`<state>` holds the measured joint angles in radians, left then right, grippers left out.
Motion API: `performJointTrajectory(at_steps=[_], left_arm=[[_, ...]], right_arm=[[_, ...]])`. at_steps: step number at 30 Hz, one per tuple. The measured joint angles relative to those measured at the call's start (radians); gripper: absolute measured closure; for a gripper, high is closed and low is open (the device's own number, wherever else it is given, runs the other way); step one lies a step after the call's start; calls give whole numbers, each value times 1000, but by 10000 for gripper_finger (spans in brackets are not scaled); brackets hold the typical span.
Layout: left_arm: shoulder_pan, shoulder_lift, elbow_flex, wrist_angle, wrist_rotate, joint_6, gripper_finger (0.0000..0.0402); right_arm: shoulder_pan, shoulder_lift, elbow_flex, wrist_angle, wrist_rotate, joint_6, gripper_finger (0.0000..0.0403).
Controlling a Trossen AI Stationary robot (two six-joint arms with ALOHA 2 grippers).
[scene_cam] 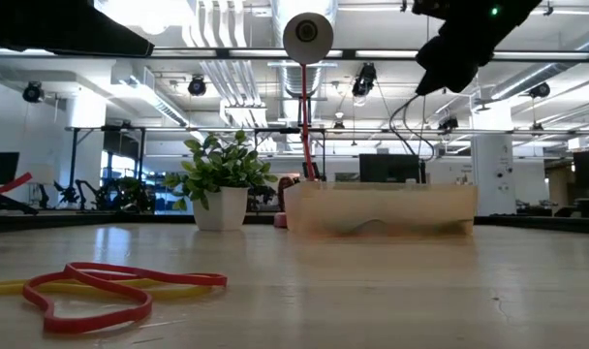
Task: Pick and place rubber bands into bin
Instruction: Put the blue rubberband into the orange container
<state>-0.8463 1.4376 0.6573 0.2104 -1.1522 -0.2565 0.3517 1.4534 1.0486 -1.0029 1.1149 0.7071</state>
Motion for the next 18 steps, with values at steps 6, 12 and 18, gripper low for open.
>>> performJointTrajectory(at_steps=[6, 12, 18], left_arm=[[0, 0, -4, 16, -1, 4, 260], [0, 0, -4, 19, -2, 8, 260], [0, 0, -9, 21, -2, 3, 260]], right_arm=[[-87, -138, -145, 212, -32, -101, 394], [-210, -210, -274, 504, -157, -259, 394], [-324, -188, -301, 567, -268, -259, 394]])
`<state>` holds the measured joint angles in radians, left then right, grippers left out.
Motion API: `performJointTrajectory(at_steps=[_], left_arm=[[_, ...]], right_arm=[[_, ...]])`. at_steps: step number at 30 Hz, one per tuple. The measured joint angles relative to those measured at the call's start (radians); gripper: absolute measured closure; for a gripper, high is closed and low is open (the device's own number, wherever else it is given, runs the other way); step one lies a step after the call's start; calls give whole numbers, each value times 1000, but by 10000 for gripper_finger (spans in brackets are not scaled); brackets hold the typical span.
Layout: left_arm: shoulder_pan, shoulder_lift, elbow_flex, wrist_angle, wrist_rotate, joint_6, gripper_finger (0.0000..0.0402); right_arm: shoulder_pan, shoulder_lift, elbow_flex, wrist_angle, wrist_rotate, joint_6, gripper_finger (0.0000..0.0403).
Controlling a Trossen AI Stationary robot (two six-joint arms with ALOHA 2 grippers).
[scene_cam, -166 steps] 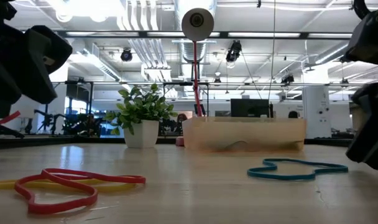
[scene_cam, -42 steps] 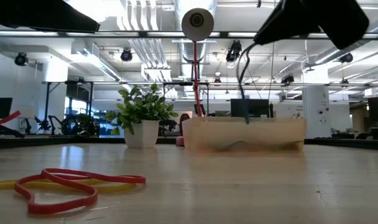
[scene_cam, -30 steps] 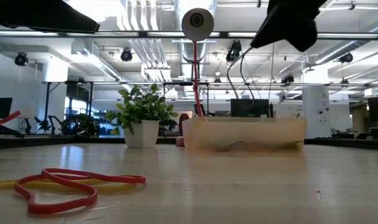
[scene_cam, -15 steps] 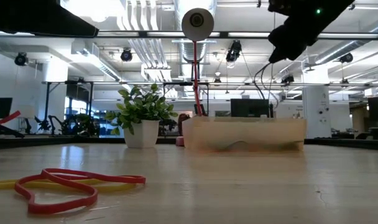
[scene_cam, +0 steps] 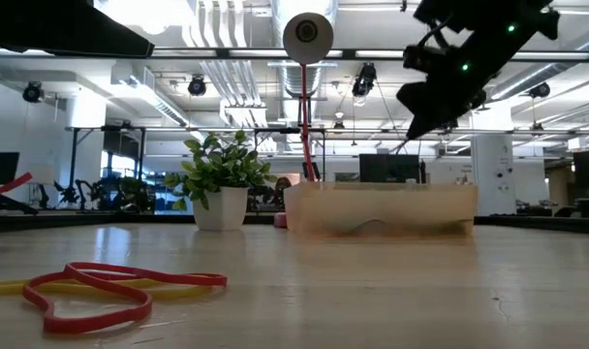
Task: Pick and place rubber bands into bin
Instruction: Put the blue rubberband into the orange container, then put the red rubberband into the orange container
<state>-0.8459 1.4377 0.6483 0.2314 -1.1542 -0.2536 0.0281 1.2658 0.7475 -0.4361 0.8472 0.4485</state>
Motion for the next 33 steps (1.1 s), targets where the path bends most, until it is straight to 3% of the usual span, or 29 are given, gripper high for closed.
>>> performJointTrajectory(at_steps=[10, 14, 24, 28, 33], left_arm=[[0, 0, 0, -2, -1, 2, 260], [0, 0, 0, -2, -2, 2, 260], [5, 0, -1, 1, -2, 0, 260], [11, 0, 2, 2, -2, -1, 260], [11, 0, 1, 0, 29, -3, 260]], right_arm=[[-97, 56, 0, 15, -174, 51, 388], [-99, 72, 0, 28, -247, 23, 352], [-89, 63, 0, 31, -254, 46, 237], [-83, 62, 1, 31, -277, 45, 210], [-12, 60, 3, 91, -408, -15, 198]])
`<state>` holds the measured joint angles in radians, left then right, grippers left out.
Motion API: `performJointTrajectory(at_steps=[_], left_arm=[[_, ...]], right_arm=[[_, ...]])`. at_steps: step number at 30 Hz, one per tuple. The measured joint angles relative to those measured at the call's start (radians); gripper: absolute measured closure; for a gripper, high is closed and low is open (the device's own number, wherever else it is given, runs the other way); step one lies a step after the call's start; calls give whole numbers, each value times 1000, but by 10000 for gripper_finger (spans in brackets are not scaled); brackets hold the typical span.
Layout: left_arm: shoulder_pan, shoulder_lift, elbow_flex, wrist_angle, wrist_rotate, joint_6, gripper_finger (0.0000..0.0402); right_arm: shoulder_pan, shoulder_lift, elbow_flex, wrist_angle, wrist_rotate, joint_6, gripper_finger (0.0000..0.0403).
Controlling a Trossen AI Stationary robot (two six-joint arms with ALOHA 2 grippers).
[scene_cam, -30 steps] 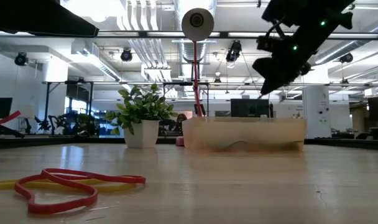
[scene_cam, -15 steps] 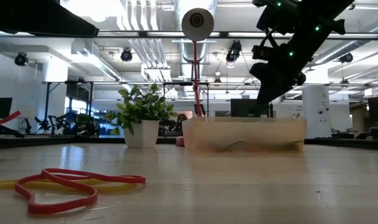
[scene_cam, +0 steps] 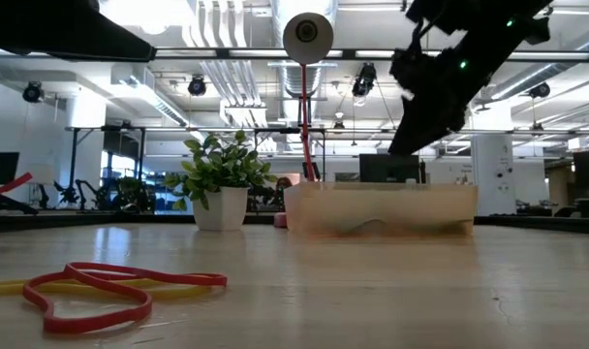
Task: Pick and place rubber bands into bin
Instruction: Put the red rubberband into the orange container
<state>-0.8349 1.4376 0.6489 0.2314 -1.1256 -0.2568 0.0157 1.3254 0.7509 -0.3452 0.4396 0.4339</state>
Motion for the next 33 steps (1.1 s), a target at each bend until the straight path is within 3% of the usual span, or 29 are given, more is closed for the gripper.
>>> performJointTrajectory(at_steps=[2, 11, 15, 18, 21, 23, 33], left_arm=[[0, 0, -1, 0, 46, -1, 260], [3, 0, -1, -3, 80, -138, 260], [4, 0, -1, -4, 244, -155, 260], [6, 13, 0, 1, 421, -156, 260], [6, 52, 11, 3, 525, -158, 260], [5, 94, 23, 39, 574, -157, 260], [20, 313, 85, 75, 577, -154, 260]], right_arm=[[51, 0, 0, 29, -26, -28, 198], [352, 8, 0, 156, -25, -60, 197], [480, 25, -1, 233, -15, -60, 197], [568, 45, -2, 284, 53, -65, 197], [637, 78, -1, 349, 118, -94, 197], [670, 99, -2, 371, 151, -121, 197], [689, 109, -2, 416, 166, -76, 197]])
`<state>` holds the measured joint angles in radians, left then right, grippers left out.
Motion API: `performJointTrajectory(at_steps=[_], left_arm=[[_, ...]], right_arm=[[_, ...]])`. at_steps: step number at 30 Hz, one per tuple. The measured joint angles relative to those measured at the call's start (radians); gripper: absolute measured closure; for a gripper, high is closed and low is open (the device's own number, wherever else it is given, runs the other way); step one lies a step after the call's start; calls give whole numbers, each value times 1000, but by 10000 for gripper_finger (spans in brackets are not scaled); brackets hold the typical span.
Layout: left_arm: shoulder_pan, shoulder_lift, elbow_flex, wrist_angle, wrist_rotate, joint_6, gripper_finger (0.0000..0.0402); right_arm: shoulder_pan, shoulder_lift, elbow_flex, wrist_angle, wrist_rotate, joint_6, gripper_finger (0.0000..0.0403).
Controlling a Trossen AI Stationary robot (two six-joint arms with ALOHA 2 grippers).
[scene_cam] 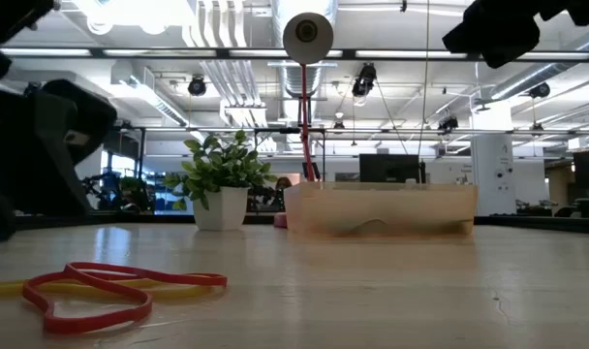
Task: Pick and place rubber bands into bin
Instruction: Put the red rubberband into the orange container
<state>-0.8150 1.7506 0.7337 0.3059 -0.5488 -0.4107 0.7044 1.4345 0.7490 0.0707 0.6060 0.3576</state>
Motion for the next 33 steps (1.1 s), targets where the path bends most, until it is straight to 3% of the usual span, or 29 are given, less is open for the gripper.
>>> performJointTrajectory(at_steps=[6, 16, 27, 33], left_arm=[[0, 64, 21, 49, 0, -1, 260], [6, 68, 19, 151, -5, 58, 260], [15, 70, 18, 158, -4, 57, 260], [23, 125, 18, 237, -4, 82, 260]], right_arm=[[3, 1, 4, 33, 0, -5, 197], [4, 1, 10, 56, -1, 7, 197], [31, 1, 10, 68, -2, 29, 197], [31, 1, 10, 70, -2, 36, 197]])
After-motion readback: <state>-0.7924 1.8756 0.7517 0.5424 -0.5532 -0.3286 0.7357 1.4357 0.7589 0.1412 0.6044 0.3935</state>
